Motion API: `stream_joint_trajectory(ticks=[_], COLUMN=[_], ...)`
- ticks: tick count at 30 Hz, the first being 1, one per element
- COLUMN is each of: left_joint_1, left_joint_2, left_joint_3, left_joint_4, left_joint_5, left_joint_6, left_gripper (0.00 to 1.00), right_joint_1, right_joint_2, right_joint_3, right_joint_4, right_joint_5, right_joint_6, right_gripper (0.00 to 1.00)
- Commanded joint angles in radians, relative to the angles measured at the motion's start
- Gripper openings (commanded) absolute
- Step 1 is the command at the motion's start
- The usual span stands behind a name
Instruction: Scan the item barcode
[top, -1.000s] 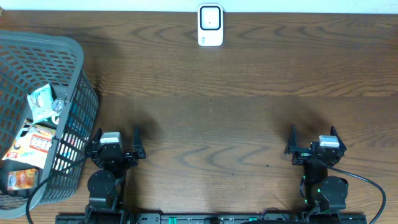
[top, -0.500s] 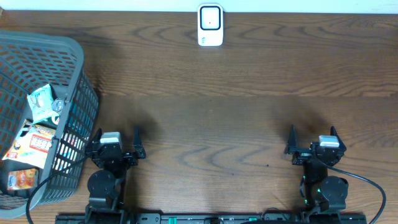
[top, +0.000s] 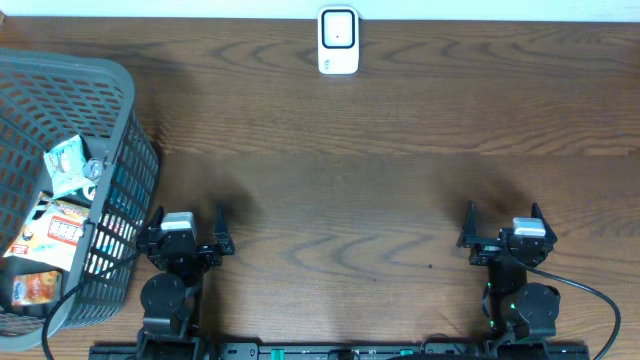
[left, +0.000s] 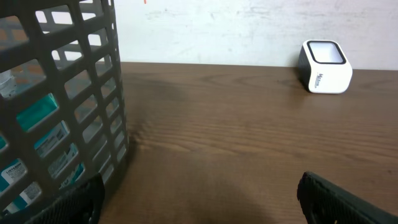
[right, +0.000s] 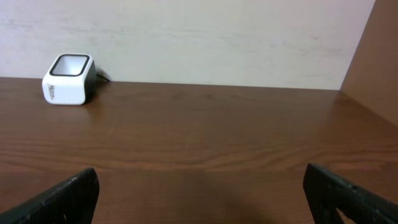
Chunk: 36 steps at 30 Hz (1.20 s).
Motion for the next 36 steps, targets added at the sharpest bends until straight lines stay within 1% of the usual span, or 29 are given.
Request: stream_joint_trajectory(ticks=[1, 5, 6, 8, 16, 22, 28, 33, 36], left_joint_1=[0.006, 0.006, 0.006, 0.006, 0.006, 0.006, 0.006, 0.006, 0.006], left_joint_2=[0.003, 0.003, 0.003, 0.003, 0.003, 0.003, 0.003, 0.003, 0.003], left_joint_3=[-0.031, -0.031, -0.031, -0.031, -0.03, -0.03, -0.017, 0.015, 0.035], left_joint_4=[-0.013, -0.009, -0.005, 0.008, 0.01, 0.029, 0.032, 0.032, 0.032], left_joint_5=[0.011, 0.148, 0.156, 0.155, 0.163, 0.232, 0.235, 0.307, 0.32], left_joint_6=[0.004, -0.008, -0.028, -0.119, -0.222, -0.222, -0.293, -0.292, -0.293], left_gripper=[0.98, 0.98, 0.98, 0.98, 0.98, 0.98, 0.98, 0.98, 0.98], right_joint_1=[0.006, 0.006, 0.006, 0.006, 0.006, 0.006, 0.006, 0.006, 0.006], right_joint_2=[-0.006, -0.006, -0.006, -0.006, -0.006, -0.006, -0.006, -0.006, -0.006], right_joint_3=[-0.001, -0.001, -0.001, -0.001, -0.001, -0.001, -0.001, -0.001, -0.001], right_joint_4=[-0.005, -0.005, -0.005, -0.005, -0.005, -0.005, -0.005, -0.005, -0.005], right_joint_5=[-0.003, -0.003, -0.003, -0.003, -0.003, -0.003, -0.003, -0.003, -0.003], right_joint_6=[-0.009, -0.009, -0.009, -0.009, -0.009, -0.009, -0.009, -0.009, -0.009], right_gripper=[0.99, 0.99, 0.99, 0.99, 0.99, 0.99, 0.99, 0.99, 0.99])
